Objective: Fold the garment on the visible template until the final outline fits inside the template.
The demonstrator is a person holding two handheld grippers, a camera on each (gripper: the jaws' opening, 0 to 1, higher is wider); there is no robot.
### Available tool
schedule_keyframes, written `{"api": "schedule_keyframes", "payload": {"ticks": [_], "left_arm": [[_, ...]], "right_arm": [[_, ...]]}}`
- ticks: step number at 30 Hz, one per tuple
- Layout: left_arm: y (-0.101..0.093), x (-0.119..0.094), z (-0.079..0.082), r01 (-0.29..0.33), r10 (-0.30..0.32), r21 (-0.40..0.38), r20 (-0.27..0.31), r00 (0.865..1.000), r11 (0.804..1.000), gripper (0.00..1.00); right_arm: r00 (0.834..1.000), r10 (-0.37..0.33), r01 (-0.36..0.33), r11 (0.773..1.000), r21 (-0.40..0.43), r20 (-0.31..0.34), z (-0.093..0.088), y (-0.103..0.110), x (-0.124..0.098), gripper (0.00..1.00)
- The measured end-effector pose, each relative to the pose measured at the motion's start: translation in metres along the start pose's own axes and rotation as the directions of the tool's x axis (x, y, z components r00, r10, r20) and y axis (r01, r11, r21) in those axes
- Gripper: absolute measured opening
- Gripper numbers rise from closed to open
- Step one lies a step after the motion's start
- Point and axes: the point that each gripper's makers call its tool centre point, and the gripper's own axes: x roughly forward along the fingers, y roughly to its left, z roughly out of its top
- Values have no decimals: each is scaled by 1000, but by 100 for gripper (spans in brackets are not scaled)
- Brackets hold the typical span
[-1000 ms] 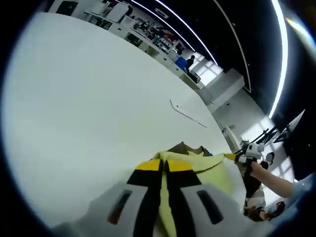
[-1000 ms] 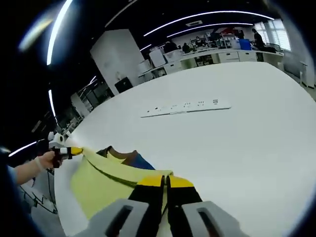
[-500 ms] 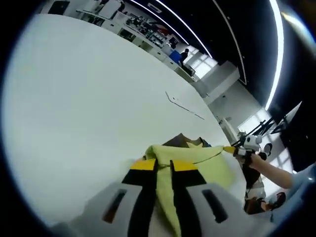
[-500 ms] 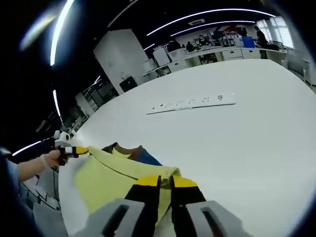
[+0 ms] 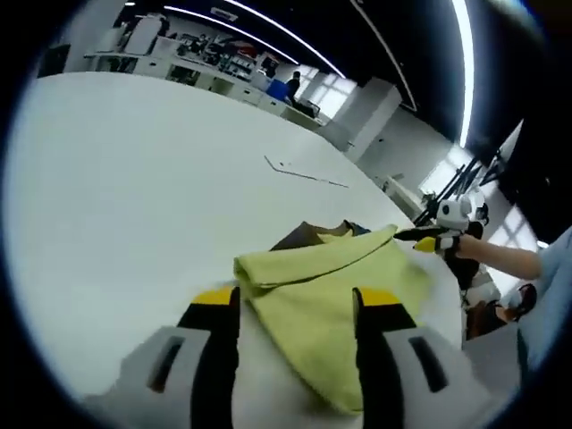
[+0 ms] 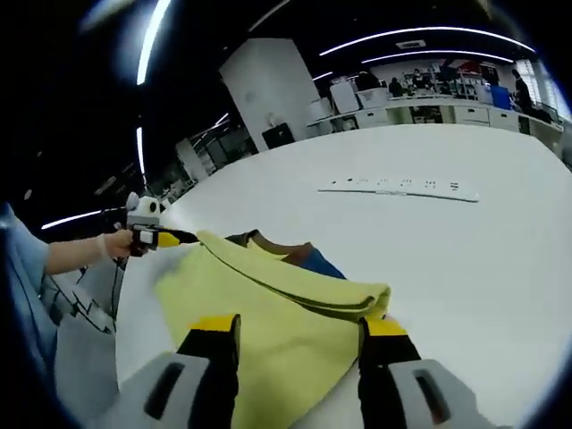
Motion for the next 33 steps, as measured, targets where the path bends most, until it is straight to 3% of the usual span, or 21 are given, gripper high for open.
{"api": "schedule_keyframes", "payload": {"ticks": [6,11,15,21,25,33], "left_arm": [[-16,1,2,72,-72,55,6,997,996,56],[-19,6,-5,82,-79,83,-33,996,993,58],[-22,11,-5,98,-96,85,-31,995,992,58],[-18,20,11,83,-84,92,9,996,992,61],[-12,23,22,63,-66,100,34,997,993,66],[-5,25,21,39,-41,103,24,999,994,73]], "right_arm": [[1000,30,-30,999,-29,0,0,6,1,61],[999,38,-38,999,-25,-6,-1,6,3,62],[999,54,-54,998,-22,-9,-2,8,7,62],[999,50,-50,998,-33,4,7,2,20,64],[999,17,-15,998,-53,39,21,-9,25,71],[999,-7,10,998,-61,45,25,-16,24,76]]}}
